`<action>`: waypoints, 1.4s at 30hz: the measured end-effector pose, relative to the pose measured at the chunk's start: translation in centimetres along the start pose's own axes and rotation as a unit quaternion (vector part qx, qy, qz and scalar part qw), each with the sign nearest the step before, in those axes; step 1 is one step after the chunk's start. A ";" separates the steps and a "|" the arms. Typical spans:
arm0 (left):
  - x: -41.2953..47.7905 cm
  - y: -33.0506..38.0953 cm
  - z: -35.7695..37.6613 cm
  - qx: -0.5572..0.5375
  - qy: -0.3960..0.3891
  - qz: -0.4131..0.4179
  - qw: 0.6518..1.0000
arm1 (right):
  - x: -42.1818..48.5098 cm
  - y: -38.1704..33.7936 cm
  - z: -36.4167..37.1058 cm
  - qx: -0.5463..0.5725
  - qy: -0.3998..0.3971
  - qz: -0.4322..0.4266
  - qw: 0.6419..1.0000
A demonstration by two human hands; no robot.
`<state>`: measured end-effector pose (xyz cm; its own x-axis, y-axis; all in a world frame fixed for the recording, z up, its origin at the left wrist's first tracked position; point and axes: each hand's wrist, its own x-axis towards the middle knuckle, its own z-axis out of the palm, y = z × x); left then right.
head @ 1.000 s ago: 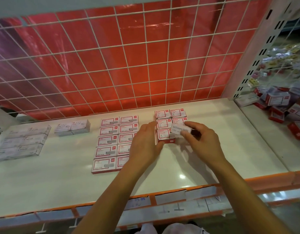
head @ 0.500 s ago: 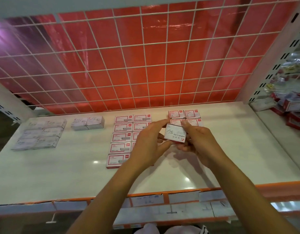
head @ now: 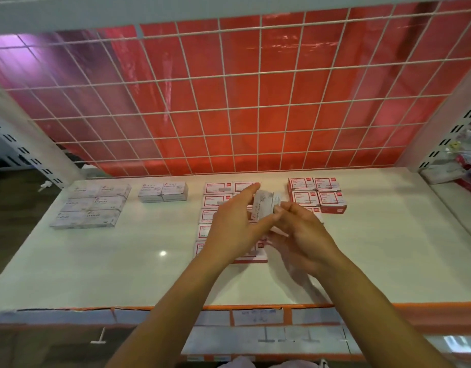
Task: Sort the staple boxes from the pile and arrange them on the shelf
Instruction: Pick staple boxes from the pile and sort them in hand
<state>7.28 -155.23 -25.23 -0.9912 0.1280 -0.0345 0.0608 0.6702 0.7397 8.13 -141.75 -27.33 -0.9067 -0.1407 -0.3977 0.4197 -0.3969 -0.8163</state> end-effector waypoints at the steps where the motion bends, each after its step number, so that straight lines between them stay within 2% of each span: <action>1: 0.0 -0.4 -0.5 0.013 -0.003 0.011 1.000 | 0.1 0.1 0.2 -0.013 -0.002 -0.004 1.000; 5: 0.0 -1.7 -2.2 0.027 -0.007 0.029 0.999 | 0.5 0.5 1.5 -0.052 -0.017 -0.013 0.998; 8: 0.1 -2.8 -3.2 0.055 0.007 0.013 0.998 | 0.9 0.9 2.9 -0.209 0.009 -0.052 0.977; 10: 0.2 -3.7 -4.1 0.070 0.022 0.005 0.997 | 1.2 1.1 3.8 -0.346 0.033 -0.097 0.933; 12: 0.2 -4.8 -5.2 0.095 0.037 -0.001 0.995 | 1.5 1.5 4.5 -0.465 0.051 -0.128 0.874; 16: 0.0 -7.6 -7.7 0.140 0.063 -0.019 0.988 | 2.3 2.4 6.0 -0.619 0.053 -0.177 0.764; 20: 0.4 -12.0 -9.9 0.224 0.067 -0.056 0.971 | 2.9 3.7 7.4 -0.674 0.038 -0.183 0.715; 26: 1.1 -16.5 -11.8 0.313 0.050 -0.085 0.945 | 3.4 4.7 10.1 -0.688 0.045 -0.181 0.701; 34: 1.1 -18.3 -12.7 0.386 0.064 -0.044 0.919 | 4.0 5.3 12.0 -0.683 0.069 -0.187 0.703; 42: 0.9 -20.1 -12.4 0.342 0.092 -0.026 0.935 | 4.7 5.8 12.6 -0.677 0.073 -0.205 0.703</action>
<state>3.72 -177.62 -31.76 -0.9944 -0.0038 0.1052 0.0105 0.9908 0.1347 5.80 -156.17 -28.63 -0.9908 -0.1322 0.0292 -0.1296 0.8641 -0.4863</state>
